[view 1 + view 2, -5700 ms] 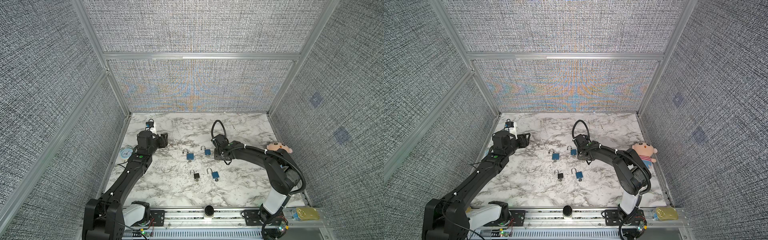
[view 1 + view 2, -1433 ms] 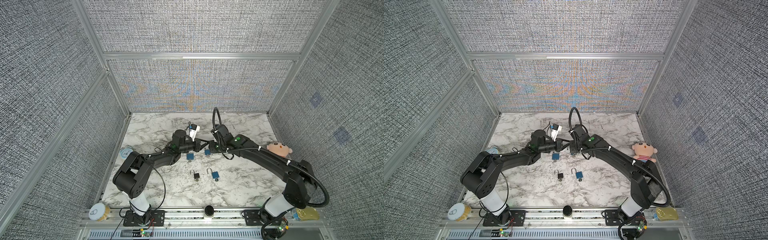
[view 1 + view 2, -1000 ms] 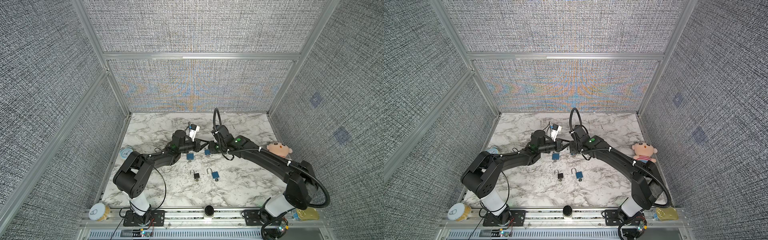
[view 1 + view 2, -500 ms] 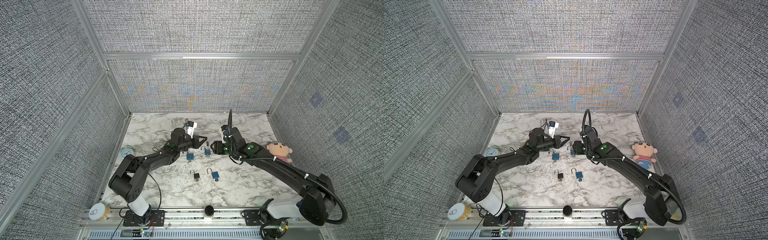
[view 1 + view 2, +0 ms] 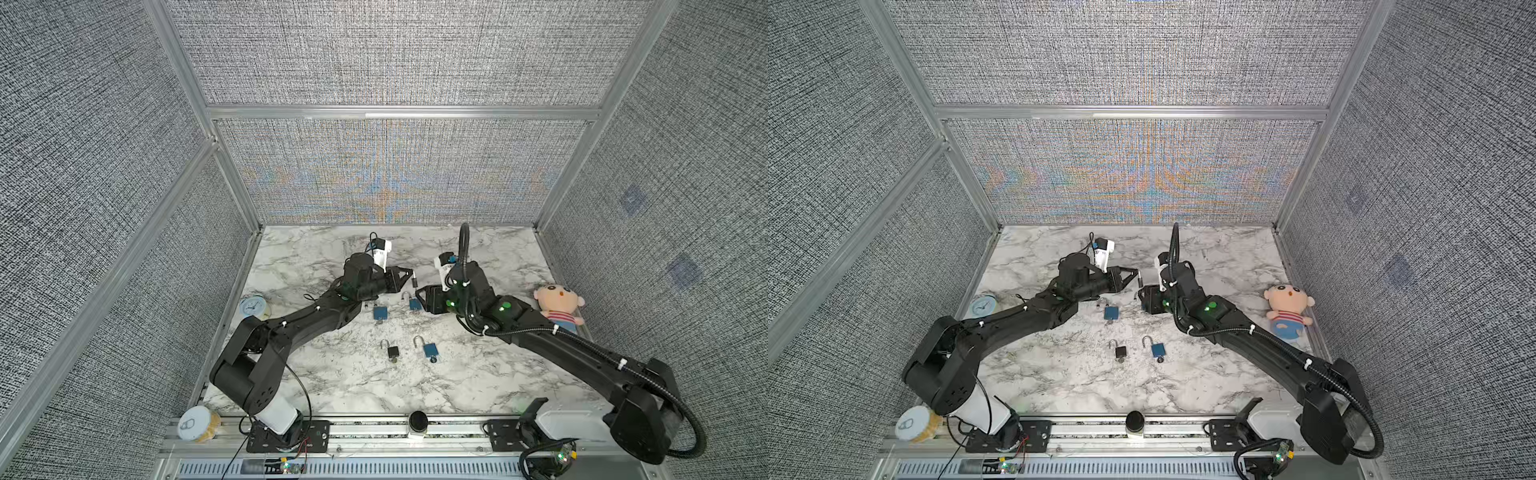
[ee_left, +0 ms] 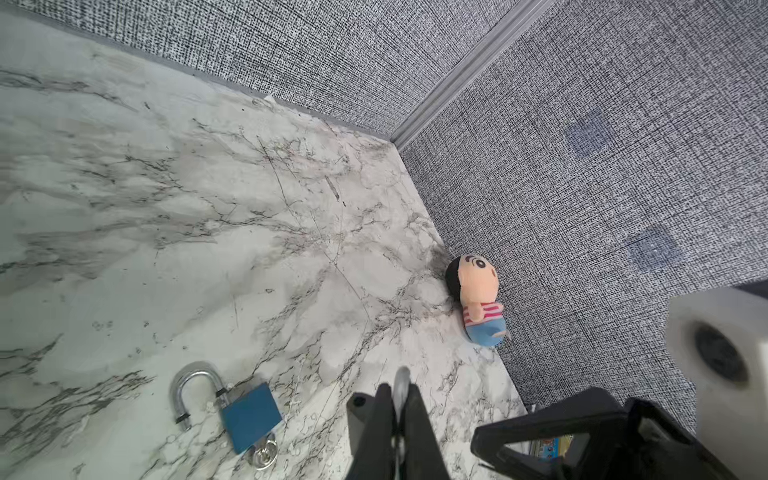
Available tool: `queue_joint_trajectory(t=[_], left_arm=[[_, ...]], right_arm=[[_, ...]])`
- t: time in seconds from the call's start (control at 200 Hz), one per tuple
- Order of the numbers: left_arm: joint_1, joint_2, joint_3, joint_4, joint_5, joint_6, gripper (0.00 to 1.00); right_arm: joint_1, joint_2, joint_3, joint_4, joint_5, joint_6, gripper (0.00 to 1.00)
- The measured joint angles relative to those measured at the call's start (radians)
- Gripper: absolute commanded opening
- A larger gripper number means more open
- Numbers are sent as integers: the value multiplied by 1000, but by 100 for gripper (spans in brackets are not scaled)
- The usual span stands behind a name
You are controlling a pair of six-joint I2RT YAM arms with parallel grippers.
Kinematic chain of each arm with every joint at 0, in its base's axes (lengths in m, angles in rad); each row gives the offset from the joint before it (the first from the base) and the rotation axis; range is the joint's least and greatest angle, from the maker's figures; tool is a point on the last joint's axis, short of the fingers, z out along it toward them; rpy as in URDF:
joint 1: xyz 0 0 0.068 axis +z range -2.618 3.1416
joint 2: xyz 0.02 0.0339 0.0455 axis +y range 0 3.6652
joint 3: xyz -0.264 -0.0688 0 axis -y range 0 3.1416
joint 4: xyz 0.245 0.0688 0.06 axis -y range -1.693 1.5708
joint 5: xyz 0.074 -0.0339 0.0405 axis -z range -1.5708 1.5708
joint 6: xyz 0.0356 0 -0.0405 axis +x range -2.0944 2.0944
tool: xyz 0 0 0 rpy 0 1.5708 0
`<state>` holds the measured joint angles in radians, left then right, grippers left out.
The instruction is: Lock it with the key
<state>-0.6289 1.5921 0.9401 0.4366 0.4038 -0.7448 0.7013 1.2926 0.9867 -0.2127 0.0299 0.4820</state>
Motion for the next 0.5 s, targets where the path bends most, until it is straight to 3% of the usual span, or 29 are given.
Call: queue_joint_trajectory(t=[0.5], left_arm=[[-30, -51, 42, -118, -114, -76, 0]], right_arm=[[32, -26, -47, 108, 67, -24, 60]])
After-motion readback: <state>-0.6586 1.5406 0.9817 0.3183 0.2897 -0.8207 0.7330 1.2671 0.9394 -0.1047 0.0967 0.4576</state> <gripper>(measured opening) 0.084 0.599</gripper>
